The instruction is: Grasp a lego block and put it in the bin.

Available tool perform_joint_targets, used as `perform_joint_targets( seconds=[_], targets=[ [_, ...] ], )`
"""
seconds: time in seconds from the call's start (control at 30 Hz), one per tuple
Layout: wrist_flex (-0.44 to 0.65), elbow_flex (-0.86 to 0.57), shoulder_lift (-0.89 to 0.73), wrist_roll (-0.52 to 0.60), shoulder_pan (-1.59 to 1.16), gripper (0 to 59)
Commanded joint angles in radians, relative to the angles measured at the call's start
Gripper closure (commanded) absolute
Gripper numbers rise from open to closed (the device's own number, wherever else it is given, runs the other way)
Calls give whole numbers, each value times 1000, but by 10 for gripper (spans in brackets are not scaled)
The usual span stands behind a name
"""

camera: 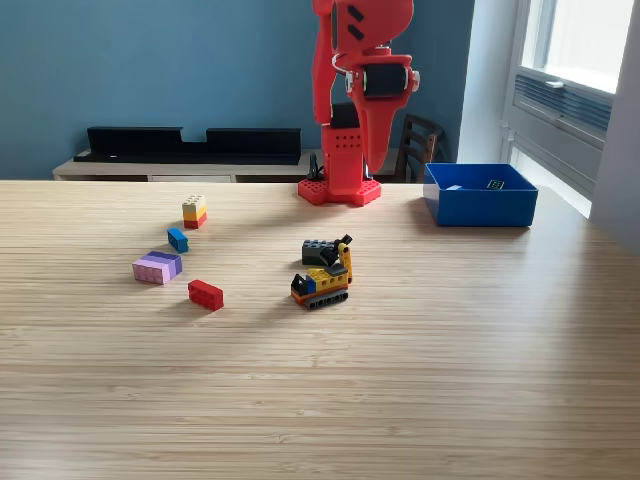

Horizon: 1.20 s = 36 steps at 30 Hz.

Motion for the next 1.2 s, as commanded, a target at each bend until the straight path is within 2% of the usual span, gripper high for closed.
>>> perform_joint_targets(
  seconds=[0.03,0.83,0.97,1.2],
  targets=[
    [-17,-48,11,-8,6,585],
    [-49,-23,11,8,32,585],
    [-91,8,11,9,89,585],
    [-232,123,9,-44,276,585]
  ],
)
